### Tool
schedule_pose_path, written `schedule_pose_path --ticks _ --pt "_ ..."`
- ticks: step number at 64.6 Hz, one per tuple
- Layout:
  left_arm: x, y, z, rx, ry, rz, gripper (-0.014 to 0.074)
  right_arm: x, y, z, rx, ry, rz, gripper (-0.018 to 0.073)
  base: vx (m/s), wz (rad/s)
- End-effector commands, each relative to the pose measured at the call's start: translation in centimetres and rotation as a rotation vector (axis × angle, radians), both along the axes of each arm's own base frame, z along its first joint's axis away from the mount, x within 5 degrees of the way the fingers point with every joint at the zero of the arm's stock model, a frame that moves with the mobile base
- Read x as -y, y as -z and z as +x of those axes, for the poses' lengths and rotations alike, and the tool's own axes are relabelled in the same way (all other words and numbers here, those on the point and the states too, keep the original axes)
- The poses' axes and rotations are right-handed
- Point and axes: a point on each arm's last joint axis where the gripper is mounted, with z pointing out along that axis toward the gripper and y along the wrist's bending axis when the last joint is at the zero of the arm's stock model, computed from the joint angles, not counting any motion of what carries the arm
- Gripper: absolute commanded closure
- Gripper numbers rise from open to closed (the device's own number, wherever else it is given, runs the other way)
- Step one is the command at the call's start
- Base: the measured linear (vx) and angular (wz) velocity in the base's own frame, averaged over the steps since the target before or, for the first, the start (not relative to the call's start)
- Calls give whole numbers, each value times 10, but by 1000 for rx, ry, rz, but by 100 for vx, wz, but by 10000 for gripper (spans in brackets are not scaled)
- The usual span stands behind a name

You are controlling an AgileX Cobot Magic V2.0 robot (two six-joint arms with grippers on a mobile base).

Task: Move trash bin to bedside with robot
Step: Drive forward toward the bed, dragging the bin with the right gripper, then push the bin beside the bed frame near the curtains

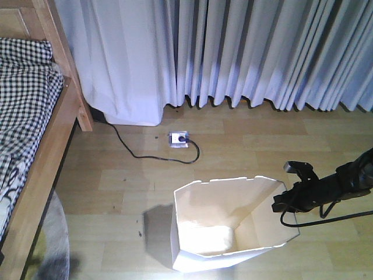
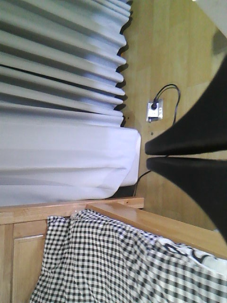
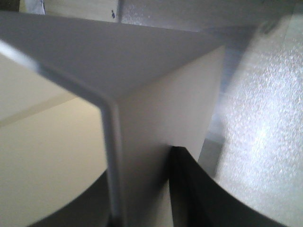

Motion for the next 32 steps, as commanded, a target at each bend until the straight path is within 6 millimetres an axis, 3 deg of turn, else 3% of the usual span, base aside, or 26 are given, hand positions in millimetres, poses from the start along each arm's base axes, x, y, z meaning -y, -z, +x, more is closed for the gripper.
schedule_pose_path --ticks 1,32 --pt "0 -4 3 52 2 -6 603 -10 -39 17 77 -3 195 561 29 2" --pt "0 -4 3 52 2 -6 603 -10 -39 17 77 -3 195 561 26 2"
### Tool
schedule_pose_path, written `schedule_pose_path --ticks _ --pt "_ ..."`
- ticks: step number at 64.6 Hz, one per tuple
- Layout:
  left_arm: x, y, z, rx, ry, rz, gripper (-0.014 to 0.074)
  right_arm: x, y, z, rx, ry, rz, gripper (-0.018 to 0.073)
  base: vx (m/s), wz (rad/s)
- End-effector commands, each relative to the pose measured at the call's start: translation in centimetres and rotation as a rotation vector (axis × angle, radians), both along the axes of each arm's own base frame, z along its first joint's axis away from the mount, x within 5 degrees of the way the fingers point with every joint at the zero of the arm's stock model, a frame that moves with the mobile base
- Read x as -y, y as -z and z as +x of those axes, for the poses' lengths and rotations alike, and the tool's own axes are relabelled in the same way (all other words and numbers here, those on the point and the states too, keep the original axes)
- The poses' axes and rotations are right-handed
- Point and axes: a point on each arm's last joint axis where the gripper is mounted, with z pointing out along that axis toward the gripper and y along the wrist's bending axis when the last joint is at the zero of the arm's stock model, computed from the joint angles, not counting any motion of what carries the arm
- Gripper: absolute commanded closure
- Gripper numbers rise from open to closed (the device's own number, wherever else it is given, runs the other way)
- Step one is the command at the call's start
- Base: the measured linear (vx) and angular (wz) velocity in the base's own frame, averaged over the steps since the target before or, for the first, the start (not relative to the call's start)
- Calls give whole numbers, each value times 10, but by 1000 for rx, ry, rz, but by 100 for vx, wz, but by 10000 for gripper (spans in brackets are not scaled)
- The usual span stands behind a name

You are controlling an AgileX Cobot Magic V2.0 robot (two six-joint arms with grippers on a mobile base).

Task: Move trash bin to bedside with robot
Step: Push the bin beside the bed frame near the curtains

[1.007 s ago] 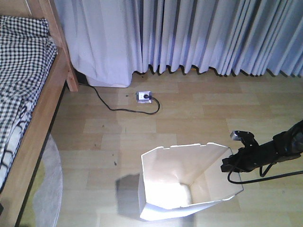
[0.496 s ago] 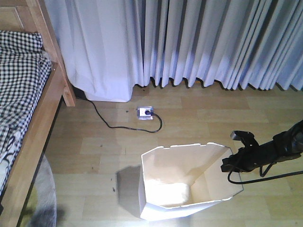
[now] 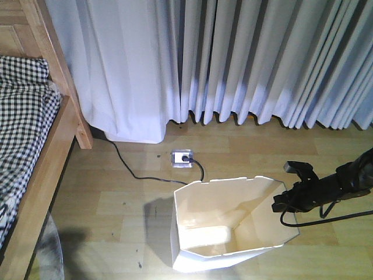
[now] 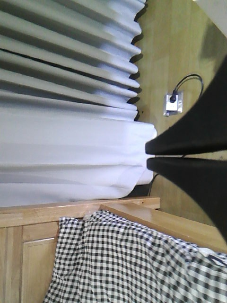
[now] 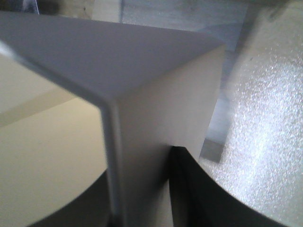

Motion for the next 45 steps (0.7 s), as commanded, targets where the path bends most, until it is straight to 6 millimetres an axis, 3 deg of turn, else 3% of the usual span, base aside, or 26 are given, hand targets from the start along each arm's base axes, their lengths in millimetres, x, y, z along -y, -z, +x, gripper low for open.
schedule_pose_path --ticks 1,45 --pt "0 -4 3 52 2 -6 603 -10 -39 17 77 -3 195 561 24 3" --pt "0 -4 3 52 2 -6 603 -10 -39 17 77 -3 195 561 16 2"
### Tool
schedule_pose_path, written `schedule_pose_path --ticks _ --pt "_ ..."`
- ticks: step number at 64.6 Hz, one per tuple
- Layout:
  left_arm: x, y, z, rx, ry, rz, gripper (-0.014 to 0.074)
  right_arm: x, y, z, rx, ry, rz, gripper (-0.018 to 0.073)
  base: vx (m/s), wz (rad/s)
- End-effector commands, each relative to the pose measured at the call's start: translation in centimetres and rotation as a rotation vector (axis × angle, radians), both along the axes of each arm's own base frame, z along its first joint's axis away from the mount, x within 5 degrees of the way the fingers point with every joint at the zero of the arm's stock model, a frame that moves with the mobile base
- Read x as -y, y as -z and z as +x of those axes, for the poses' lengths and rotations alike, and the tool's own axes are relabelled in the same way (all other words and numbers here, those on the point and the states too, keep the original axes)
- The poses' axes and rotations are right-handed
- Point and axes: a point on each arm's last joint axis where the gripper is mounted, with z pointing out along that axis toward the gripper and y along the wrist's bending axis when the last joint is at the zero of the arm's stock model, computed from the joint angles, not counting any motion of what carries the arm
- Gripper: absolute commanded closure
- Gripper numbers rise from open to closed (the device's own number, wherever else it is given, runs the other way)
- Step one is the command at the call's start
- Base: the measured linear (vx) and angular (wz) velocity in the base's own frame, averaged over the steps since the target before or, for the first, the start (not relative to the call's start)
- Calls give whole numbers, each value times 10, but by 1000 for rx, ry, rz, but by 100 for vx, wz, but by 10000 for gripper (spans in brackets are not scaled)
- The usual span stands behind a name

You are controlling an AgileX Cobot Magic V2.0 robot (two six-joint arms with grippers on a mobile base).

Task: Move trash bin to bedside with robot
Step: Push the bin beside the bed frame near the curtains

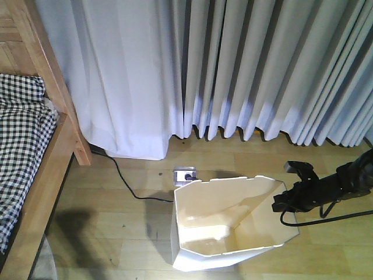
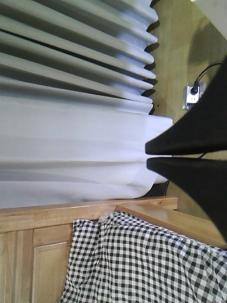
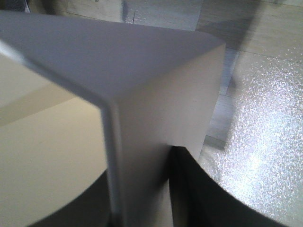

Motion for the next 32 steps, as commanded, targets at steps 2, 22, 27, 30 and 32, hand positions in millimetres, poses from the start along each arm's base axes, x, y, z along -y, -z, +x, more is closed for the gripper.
schedule_pose_path --ticks 2,22,27,30,32 --pt "0 -4 3 52 2 -6 603 -10 -39 17 77 -7 194 561 6 5" --pt "0 -4 3 52 2 -6 603 -10 -39 17 77 -7 194 561 1 2" --pt "0 -4 3 52 2 -6 603 -10 -39 17 77 -7 194 561 0 0" --pt "0 -4 3 52 2 -6 603 -10 -39 17 77 -7 194 561 0 0" --pt "0 -4 3 52 2 -6 603 -10 -39 17 77 -7 194 561 0 0"
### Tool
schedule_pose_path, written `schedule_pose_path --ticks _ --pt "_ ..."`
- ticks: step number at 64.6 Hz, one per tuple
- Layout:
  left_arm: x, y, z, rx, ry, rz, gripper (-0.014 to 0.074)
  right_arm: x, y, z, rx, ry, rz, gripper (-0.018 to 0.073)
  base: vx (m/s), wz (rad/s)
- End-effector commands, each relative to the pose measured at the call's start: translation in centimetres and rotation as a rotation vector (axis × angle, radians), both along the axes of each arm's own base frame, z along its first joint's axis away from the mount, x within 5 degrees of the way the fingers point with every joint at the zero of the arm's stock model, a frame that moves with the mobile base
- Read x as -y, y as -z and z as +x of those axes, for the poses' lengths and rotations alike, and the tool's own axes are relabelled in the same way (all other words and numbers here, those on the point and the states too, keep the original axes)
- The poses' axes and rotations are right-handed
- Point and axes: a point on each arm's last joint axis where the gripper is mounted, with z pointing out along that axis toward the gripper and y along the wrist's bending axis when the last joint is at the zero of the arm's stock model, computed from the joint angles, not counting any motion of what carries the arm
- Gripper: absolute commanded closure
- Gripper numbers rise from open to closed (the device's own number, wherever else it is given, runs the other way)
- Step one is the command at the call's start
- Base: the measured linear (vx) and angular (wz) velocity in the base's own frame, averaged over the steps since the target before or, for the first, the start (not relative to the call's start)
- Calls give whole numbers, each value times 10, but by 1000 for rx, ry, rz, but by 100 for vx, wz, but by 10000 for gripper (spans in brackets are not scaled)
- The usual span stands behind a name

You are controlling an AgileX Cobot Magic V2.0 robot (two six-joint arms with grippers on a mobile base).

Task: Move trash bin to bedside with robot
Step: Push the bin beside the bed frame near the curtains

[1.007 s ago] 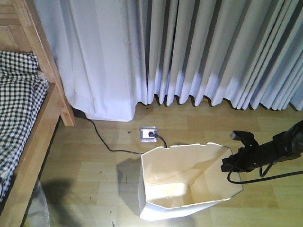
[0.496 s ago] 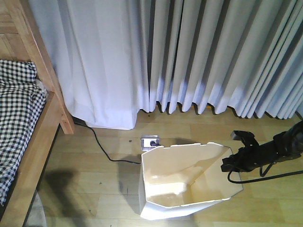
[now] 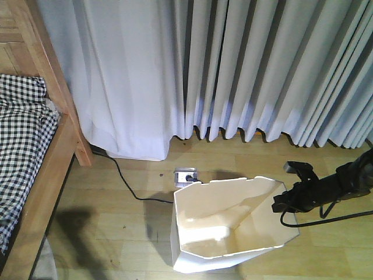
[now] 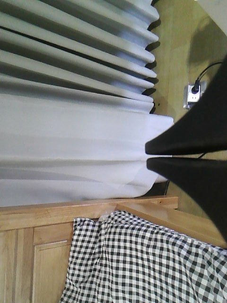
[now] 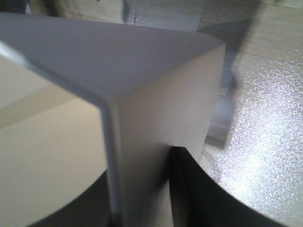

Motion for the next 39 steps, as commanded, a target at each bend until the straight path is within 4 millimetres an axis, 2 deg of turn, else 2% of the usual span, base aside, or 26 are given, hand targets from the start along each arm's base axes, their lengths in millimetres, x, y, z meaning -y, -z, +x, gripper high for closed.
schedule_pose_path --ticks 1,23,39 --pt "0 -4 3 52 2 -6 603 -10 -39 17 77 -3 194 561 0 0" --pt "0 -4 3 52 2 -6 603 -7 -39 27 91 151 191 561 0 0" --pt "0 -4 3 52 2 -6 603 6 -40 56 168 229 95 561 0 0"
